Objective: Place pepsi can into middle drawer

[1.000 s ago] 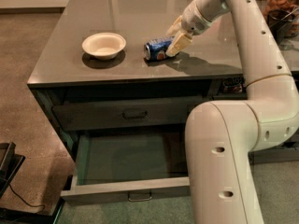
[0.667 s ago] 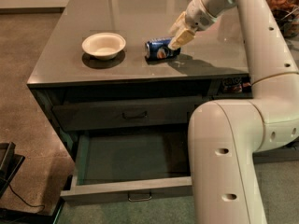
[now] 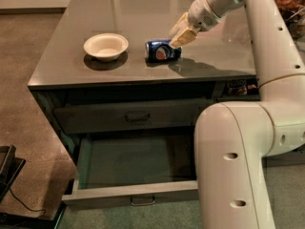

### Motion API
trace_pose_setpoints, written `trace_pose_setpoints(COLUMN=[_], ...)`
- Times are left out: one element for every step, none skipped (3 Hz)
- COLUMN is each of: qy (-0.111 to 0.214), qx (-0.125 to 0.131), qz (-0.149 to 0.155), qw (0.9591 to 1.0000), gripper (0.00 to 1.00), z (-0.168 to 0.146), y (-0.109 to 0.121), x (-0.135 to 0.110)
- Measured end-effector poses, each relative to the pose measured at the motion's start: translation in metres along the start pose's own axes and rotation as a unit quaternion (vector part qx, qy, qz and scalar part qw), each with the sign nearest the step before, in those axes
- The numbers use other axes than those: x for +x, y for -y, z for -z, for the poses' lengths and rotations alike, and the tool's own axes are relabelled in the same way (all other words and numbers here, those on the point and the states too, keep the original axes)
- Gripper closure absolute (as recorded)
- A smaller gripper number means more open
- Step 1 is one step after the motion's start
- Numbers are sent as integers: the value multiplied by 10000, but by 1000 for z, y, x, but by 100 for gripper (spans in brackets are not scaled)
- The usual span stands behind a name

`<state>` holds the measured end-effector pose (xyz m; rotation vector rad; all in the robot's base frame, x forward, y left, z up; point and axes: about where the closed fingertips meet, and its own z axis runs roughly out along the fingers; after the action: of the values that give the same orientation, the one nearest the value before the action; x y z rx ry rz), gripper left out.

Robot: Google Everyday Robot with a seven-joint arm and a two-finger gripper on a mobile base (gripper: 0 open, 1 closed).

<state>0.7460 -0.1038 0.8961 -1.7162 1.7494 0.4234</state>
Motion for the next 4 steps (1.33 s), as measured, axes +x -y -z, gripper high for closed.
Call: trace_pose_setpoints(qy=[86, 86, 86, 86], qx=[-109, -109, -109, -109], qz=[-62, -62, -62, -62], qw=[9999, 9999, 9999, 9999], gripper=[100, 100, 84, 61], z=[-8, -8, -8, -4], y=[-3, -3, -3, -2], x=[0, 0, 0, -3])
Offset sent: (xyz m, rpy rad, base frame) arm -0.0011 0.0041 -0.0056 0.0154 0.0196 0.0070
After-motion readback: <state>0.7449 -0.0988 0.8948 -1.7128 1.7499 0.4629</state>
